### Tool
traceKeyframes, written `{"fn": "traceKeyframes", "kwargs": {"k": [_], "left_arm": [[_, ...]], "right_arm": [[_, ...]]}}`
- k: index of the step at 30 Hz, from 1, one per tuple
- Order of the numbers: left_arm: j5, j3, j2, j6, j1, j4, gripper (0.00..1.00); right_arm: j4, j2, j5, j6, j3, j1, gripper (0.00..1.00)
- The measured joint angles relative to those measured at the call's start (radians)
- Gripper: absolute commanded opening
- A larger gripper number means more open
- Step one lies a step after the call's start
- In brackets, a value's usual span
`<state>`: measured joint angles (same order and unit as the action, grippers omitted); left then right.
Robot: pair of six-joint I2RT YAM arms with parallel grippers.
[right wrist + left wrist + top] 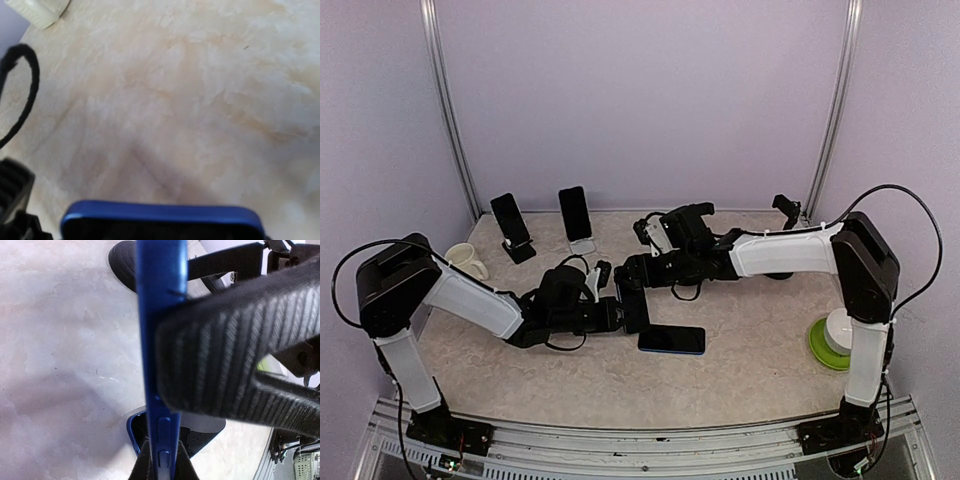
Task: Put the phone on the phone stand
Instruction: Pass from the right arm to the left, then pass from the left arm to the right
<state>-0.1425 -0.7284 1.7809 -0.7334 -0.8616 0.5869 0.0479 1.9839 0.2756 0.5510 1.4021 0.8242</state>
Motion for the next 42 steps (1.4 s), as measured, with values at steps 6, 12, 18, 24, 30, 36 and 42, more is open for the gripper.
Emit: {"fn": "traceKeyframes", "kwargs": {"k": [6,12,18,24,30,36,42], "left_arm": [[0.003,0.0,0.001,0.004,0.002,-0.014,0.0],[0.005,0.0,-0.01,0.023,0.001,-0.04,0.0],[0.003,0.035,-0.101,0.077,0.001,-0.057,0.0],[-0.053,0.089,-0.223,0.167,0.0,-0.059,0.0],[-0.164,0.123,-0.313,0.251,0.0,-0.054,0.0],[-0.307,0.138,-0.342,0.295,-0.003,-0.031,0.0],[-0.415,0.151,-0.357,0.317,-0.022,0.016,0.0]], "right_arm": [[-0.041,-0.016,-0.042,0.027,-0.039,0.014,0.73],[-0.052,-0.023,-0.045,0.038,-0.046,0.021,1.0],[-0.044,-0.1,-0.032,-0.026,-0.055,0.035,1.0],[-0.075,-0.238,0.01,-0.142,-0.138,0.033,1.0],[-0.199,-0.369,0.18,-0.195,-0.28,-0.019,1.0],[-0.26,-0.389,0.389,-0.25,-0.283,-0.05,1.0],[-0.291,-0.4,0.533,-0.27,-0.283,-0.05,0.9]]}}
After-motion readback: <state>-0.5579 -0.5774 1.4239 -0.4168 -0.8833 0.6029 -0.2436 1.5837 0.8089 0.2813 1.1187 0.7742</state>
